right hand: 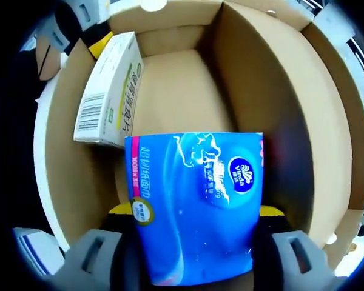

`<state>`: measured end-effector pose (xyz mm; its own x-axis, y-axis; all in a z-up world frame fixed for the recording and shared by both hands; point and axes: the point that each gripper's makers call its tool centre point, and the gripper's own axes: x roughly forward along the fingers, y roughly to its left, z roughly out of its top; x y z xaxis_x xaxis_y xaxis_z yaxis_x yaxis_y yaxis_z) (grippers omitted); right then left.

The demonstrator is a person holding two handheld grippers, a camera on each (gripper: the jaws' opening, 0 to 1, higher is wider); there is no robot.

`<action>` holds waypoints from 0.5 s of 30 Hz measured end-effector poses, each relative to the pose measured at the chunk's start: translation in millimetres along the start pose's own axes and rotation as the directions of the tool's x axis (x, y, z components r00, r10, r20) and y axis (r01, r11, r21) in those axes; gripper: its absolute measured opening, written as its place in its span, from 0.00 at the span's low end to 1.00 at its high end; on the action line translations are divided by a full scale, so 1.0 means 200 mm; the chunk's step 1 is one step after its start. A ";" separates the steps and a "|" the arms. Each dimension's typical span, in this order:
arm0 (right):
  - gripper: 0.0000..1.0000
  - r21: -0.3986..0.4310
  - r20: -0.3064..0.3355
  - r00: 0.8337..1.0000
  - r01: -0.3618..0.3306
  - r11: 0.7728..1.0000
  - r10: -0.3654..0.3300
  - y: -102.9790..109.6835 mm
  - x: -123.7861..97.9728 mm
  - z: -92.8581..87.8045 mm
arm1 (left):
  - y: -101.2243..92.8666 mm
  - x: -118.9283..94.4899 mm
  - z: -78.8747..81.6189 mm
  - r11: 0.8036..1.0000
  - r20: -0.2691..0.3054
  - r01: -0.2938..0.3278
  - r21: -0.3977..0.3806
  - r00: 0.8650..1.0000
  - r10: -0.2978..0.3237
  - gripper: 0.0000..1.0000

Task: Operate the shoe box by opening the lid, removing the specified soft item, and placing it in the target area until the item is outside and the box remains undamaged.

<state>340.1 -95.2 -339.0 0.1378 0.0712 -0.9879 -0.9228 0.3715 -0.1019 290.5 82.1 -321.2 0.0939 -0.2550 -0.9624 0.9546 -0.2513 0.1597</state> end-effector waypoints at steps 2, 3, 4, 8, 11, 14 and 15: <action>0.74 0.001 0.017 1.000 0.004 1.000 -0.004 0.00 -0.03 0.02 | 0.00 0.00 0.00 1.000 0.001 0.001 0.005 1.000 -0.001 0.04; 0.74 0.000 0.026 1.000 0.006 1.000 -0.006 0.00 -0.04 0.03 | 0.00 0.00 0.00 1.000 0.002 0.002 0.007 1.000 -0.002 0.04; 0.74 -0.006 0.033 0.999 0.010 1.000 -0.009 0.00 -0.05 0.05 | 0.00 0.00 0.00 1.000 0.002 0.002 0.007 1.000 -0.002 0.04; 0.73 -0.034 0.065 0.998 0.029 0.999 -0.027 0.00 -0.10 0.08 | 0.00 0.00 0.00 1.000 0.001 0.002 0.008 1.000 -0.002 0.04; 0.73 -0.037 0.083 0.996 0.043 0.998 -0.039 0.00 -0.14 0.09 | 0.00 0.00 0.00 1.000 0.001 0.002 0.008 1.000 -0.002 0.04; 0.73 -0.040 0.095 0.994 0.052 0.998 -0.048 -0.01 -0.16 0.08 | 0.00 0.00 0.00 1.000 -0.001 0.002 0.007 1.000 -0.002 0.04; 0.73 -0.045 0.091 0.994 0.058 0.997 -0.053 -0.01 -0.18 0.08 | 0.01 0.00 0.00 1.000 -0.001 0.003 0.006 1.000 -0.003 0.04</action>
<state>342.9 -84.7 -301.9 0.2188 0.1348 -0.9664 -0.9285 0.3334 -0.1637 291.8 82.5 -321.1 0.0908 -0.2536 -0.9630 0.9533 -0.2575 0.1577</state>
